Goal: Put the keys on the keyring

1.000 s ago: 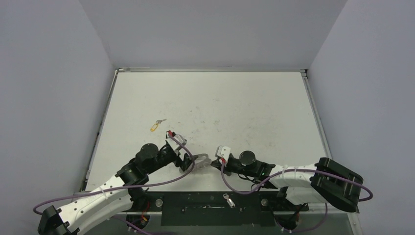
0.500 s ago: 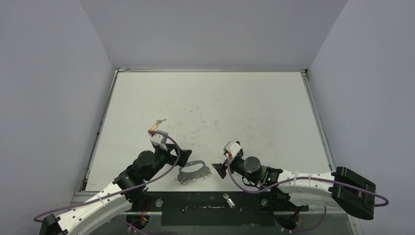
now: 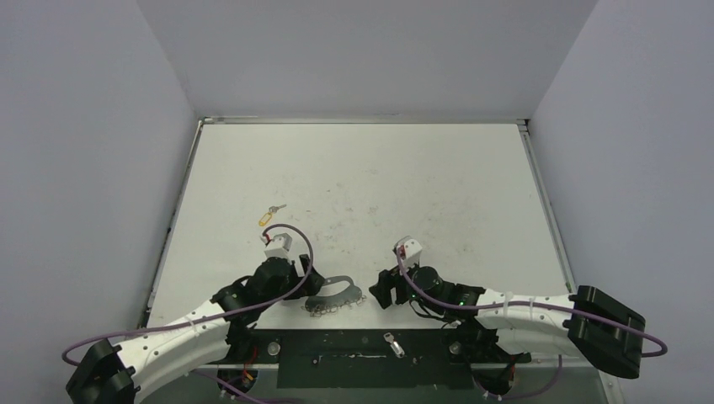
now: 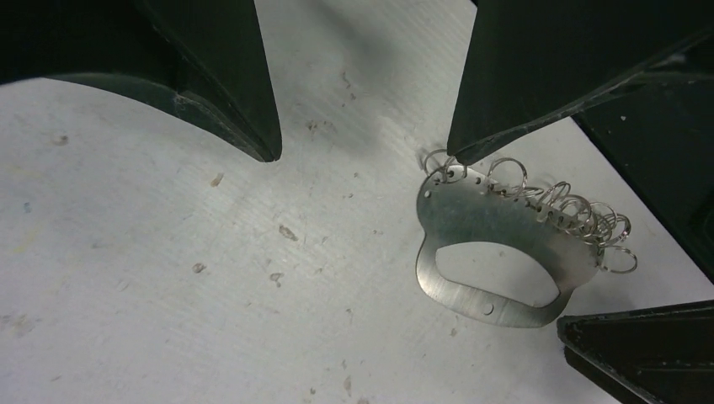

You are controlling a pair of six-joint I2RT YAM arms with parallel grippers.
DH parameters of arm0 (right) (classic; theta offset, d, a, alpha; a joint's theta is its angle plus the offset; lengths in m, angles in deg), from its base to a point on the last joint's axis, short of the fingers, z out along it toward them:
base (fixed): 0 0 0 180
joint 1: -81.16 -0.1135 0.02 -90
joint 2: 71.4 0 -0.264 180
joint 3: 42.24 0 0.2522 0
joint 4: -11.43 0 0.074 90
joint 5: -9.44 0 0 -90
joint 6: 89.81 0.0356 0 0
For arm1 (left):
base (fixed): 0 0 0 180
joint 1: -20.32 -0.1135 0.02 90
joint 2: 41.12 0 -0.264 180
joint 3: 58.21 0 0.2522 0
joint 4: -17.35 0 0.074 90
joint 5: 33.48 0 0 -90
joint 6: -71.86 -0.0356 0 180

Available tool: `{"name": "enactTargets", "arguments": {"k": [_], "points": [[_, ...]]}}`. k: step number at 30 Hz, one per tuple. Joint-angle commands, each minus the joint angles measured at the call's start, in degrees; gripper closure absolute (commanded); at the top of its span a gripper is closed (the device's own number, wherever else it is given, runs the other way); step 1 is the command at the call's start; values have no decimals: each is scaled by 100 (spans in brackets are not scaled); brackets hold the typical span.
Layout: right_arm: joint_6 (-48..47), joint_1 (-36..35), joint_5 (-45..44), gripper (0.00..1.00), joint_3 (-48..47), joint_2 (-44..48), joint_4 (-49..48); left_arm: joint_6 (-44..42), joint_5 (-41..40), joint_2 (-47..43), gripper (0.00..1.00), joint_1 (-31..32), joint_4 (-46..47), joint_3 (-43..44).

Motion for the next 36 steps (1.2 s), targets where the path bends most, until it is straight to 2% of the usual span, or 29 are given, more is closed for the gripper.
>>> {"name": "enactTargets", "arguments": {"k": [1, 6, 13, 18, 22, 25, 28, 30, 33, 36], "points": [[817, 148, 699, 29, -405, -557, -27, 319, 398, 558, 20, -37, -84, 325], [1886, 454, 1322, 41, -737, -1454, -133, 311, 628, 1059, 20, -34, -49, 443], [3030, 512, 2033, 56, -784, -2581, -1387, 385, 747, 1576, 36, -7, 26, 500], [3043, 757, 2239, 72, -1114, -3085, -1456, 406, 800, 1702, 46, 3, 42, 564], [2745, 1223, 2319, 76, -1467, -3271, -1150, 420, 869, 1721, 56, 17, 56, 559], [2291, 1332, 2468, 76, -2068, -3549, -669, 416, 905, 1699, 63, 22, 120, 522], [1861, 1359, 2666, 77, -2688, -3787, -202, 74, 901, 1646, 61, 34, 6, 609], [1650, 1363, 2634, 76, -2855, -3779, 98, -323, 748, 1588, 50, 82, -315, 790], [1409, 1380, 2583, 73, -2816, -3621, 348, -933, 582, 1524, 43, 160, -581, 1051], [1283, 1446, 2536, 67, -2615, -3382, 506, -1576, 576, 1654, 41, 251, -531, 1255]]}}
